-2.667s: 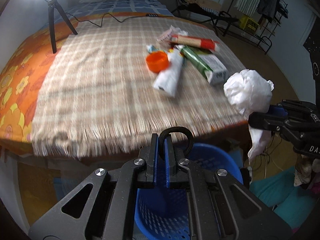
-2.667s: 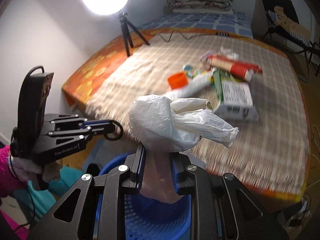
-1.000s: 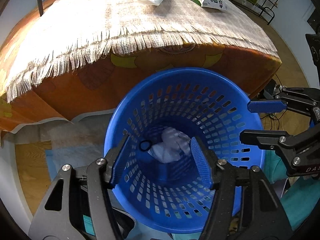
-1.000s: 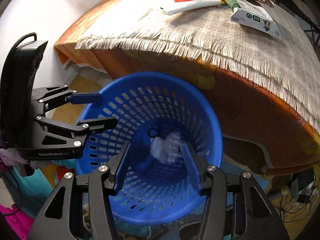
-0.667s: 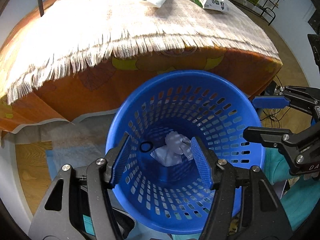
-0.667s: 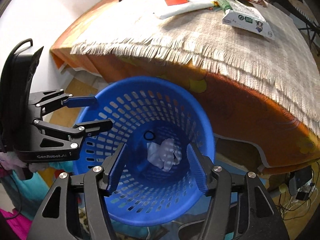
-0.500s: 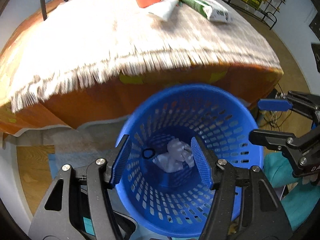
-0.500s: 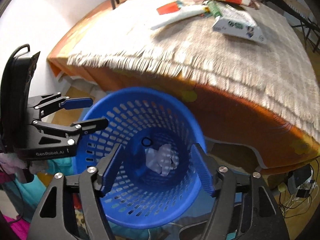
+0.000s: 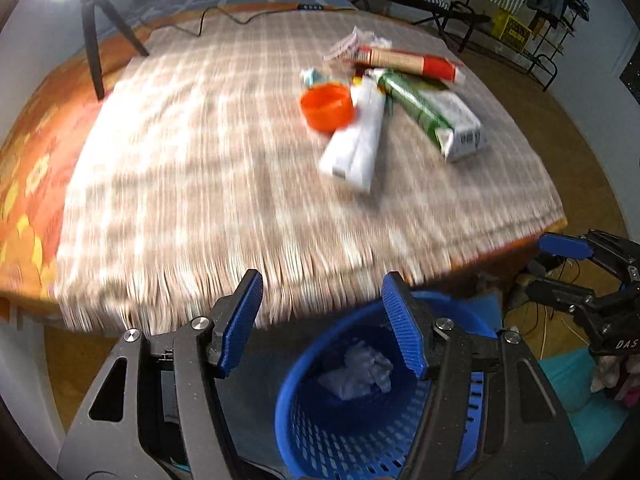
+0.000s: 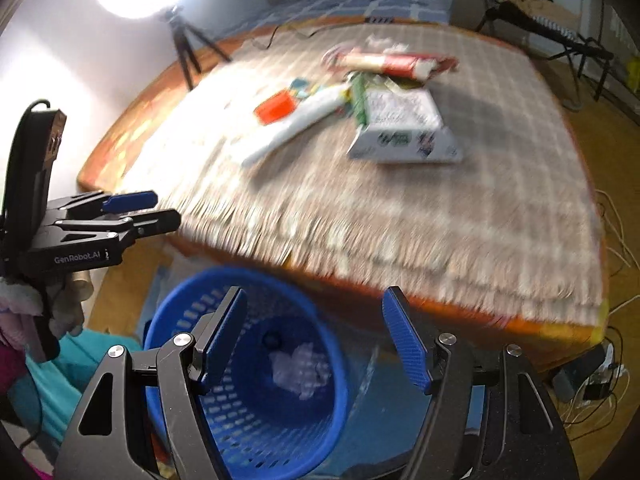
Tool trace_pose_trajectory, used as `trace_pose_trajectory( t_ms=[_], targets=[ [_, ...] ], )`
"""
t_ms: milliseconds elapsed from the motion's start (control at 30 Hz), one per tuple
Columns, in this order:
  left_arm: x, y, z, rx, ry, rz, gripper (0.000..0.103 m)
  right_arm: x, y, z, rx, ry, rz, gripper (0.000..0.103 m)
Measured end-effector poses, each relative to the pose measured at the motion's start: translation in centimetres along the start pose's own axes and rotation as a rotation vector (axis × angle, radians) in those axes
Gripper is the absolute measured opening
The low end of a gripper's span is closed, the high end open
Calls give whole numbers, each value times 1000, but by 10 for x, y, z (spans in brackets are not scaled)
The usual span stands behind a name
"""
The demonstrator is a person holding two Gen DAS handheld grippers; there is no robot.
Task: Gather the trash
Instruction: 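Move both tools back over the remaining trash on the bed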
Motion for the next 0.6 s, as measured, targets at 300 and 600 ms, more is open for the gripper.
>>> trace_pose_trajectory(
  t_ms=[300, 600],
  targets=[
    [-2, 49, -13, 30, -24, 13, 71, 40, 58, 16, 116, -20, -88, 70],
    [-13, 82, -38, 15, -44, 84, 71, 81, 112, 2, 134, 14, -186, 70]
  ],
)
Point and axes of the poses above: each gripper's, at about its wrist camera, not at the fingertips, and z roughly against the way its jaws point, x to its right, y to its top, the point moved 3 cm from there along -z, roughly the way its jaws point, and after that the axes turned 3 degrees about y, right-handed, at the moved point
